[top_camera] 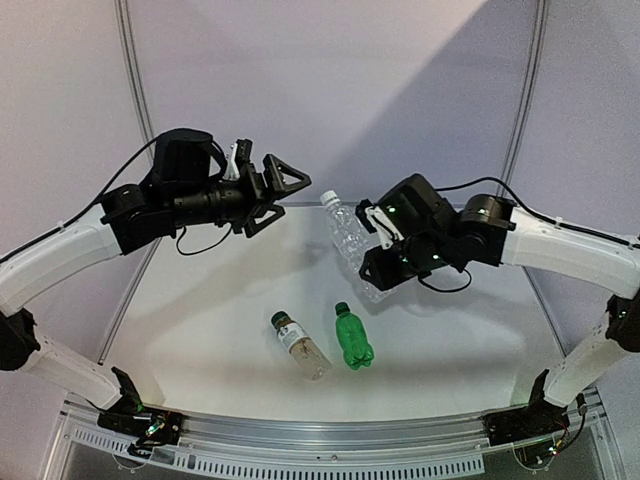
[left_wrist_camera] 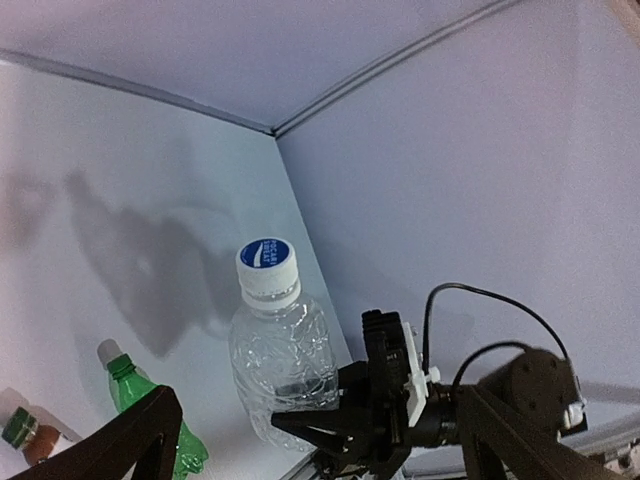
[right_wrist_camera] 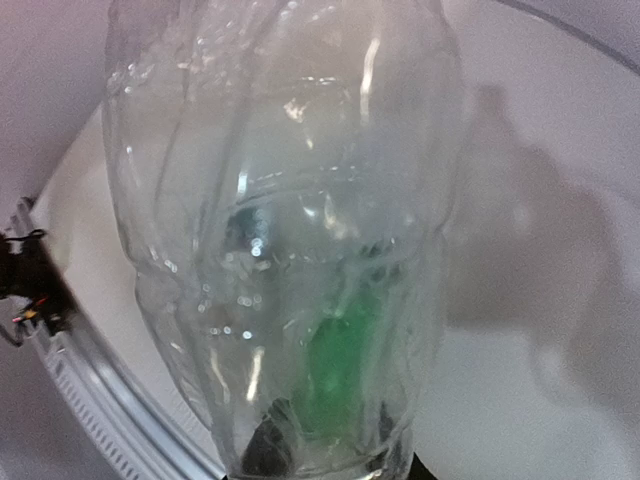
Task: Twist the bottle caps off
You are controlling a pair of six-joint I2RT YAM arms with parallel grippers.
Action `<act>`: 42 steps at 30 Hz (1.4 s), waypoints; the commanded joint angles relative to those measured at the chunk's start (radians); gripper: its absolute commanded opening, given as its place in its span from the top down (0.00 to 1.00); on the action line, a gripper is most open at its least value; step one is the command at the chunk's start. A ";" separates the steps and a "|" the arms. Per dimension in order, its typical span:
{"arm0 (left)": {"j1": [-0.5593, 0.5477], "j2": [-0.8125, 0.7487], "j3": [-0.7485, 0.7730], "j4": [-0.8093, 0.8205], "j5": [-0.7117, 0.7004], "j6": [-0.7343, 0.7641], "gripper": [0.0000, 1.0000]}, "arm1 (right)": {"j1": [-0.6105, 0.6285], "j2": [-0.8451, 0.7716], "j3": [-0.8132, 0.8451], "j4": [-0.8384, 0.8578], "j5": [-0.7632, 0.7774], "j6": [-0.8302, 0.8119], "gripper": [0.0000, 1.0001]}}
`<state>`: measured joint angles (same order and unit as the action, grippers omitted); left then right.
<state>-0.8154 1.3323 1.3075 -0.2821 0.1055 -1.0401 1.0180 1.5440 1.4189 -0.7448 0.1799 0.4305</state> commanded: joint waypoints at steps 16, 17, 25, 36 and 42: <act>0.081 0.021 -0.046 0.546 0.490 0.251 0.16 | -0.053 -0.213 -0.190 0.460 -0.795 0.014 1.00; 0.081 0.023 -0.042 0.548 0.492 0.249 0.19 | -0.054 -0.214 -0.192 0.458 -0.795 0.014 1.00; 0.078 0.055 -0.027 0.532 0.523 0.234 0.67 | -0.054 -0.222 -0.192 0.449 -0.787 0.014 1.00; 0.039 0.136 0.111 0.124 0.193 0.177 0.92 | -0.054 -0.163 -0.042 0.182 -0.224 0.014 1.00; 0.027 0.263 0.262 -0.225 -0.074 -0.066 0.98 | -0.047 0.057 0.186 -0.171 0.176 0.084 1.00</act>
<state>-0.7685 1.5261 1.5249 -0.1829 0.2142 -0.9146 0.9909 1.4822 1.4944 -0.6678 -0.0605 0.4404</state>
